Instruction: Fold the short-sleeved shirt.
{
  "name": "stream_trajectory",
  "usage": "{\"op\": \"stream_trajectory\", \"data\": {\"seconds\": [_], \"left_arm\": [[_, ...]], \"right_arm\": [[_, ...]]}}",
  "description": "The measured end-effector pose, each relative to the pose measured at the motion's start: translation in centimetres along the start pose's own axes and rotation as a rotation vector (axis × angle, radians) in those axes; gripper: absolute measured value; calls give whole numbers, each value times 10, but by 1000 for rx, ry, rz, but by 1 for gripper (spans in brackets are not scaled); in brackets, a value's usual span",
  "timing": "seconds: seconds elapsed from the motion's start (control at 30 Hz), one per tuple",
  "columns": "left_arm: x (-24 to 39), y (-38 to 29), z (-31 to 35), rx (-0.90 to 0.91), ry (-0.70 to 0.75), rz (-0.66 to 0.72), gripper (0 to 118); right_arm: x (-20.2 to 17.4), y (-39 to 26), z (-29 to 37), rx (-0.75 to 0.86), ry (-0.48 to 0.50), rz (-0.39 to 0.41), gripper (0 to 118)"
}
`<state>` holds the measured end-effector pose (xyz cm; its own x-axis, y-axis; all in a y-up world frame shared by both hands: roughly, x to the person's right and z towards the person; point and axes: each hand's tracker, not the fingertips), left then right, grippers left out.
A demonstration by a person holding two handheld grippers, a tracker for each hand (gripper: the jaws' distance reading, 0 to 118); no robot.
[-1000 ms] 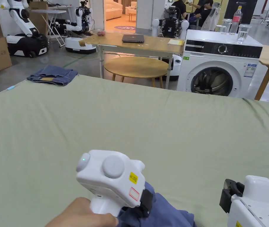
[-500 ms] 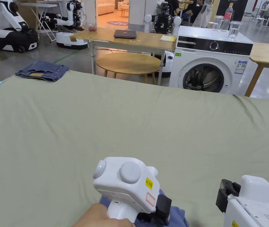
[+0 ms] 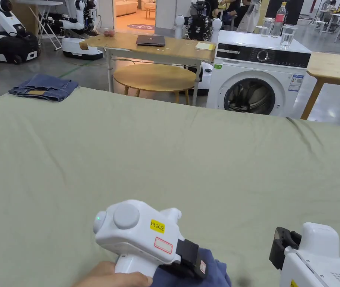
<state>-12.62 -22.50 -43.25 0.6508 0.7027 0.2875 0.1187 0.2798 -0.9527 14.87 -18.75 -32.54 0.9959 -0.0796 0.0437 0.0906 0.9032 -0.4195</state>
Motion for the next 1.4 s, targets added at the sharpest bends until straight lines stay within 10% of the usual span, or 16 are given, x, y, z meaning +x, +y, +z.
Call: {"op": "stream_trajectory", "data": {"seconds": [0.53, 0.97, 1.4], "left_arm": [[-7, -5, -41, 13, 9, 40, 0], [25, -29, 85, 803, 484, -390, 0], [5, -58, 128, 1150, 724, -392, 0]], "right_arm": [[-11, 3, -5, 14, 13, 6, 0], [-37, 30, -10, 210, -5, 21, 0], [-45, 40, 7, 311, -41, 63, 0]]}}
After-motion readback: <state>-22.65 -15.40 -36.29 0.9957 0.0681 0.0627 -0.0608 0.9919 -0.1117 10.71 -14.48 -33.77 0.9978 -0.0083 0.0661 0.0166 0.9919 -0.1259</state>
